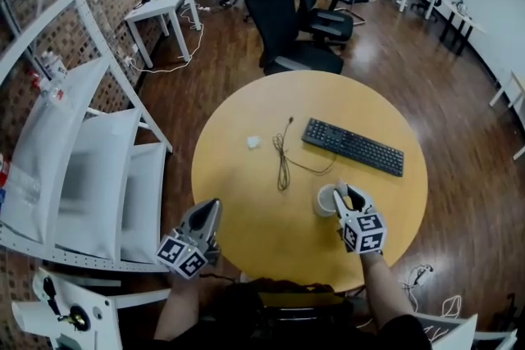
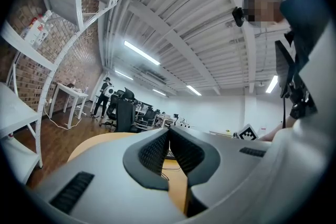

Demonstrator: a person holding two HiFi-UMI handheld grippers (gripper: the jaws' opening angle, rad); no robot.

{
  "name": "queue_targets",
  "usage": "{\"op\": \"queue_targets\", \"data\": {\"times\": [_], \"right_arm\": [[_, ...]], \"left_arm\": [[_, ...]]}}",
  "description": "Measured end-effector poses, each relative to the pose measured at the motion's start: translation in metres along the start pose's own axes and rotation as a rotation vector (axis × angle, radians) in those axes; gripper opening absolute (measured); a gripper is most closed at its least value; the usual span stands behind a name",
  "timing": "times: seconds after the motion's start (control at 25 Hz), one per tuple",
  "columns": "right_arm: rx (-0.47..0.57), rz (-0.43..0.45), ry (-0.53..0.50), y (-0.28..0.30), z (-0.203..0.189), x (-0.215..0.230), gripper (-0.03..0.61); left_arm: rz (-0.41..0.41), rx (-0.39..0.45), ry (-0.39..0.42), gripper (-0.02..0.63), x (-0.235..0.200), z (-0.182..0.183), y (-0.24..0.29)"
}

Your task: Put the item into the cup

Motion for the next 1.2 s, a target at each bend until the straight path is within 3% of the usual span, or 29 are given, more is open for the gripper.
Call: {"op": "queue_targets", "data": {"times": [0.12,0.2,0.28,0.8,1.2], "right_arm": [[-0.036,0.013,-0.001,0.006,-0.009,-0.003,0.142],[-0.051,0.019,0.016,0.009,-0.014,-0.002,0.204],[-0.048,0.019,0.032,0.008,-0.015,0.0,0.204],[0.147,-0.067,0.147,-0.051,0.013,0.046,0.203],[0.3,-0.235,0.183,-0.114,0.024,0.072,0.075]], "left_arm": [[-0.003,-0.008,0.005,-0.002,0.001,-0.001,0.0],[-0.005,-0.014,0.009,-0.002,0.001,-0.002,0.0],[-0.004,-0.015,0.01,-0.002,0.001,-0.002,0.001],[-0.051,-0.043,0.053,-0.002,0.002,-0.001,0.035],[-0.13,-0.04,0.083,-0.002,0.013,0.004,0.069]]}}
Point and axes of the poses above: the fingertips, and each gripper's own axes: y forward along the fingers, x to its right, z out of its top, the point moved 4 cm from there along -y, backward along the fingers, and after that the axes turned 6 degrees about y, right-handed, at the moved point
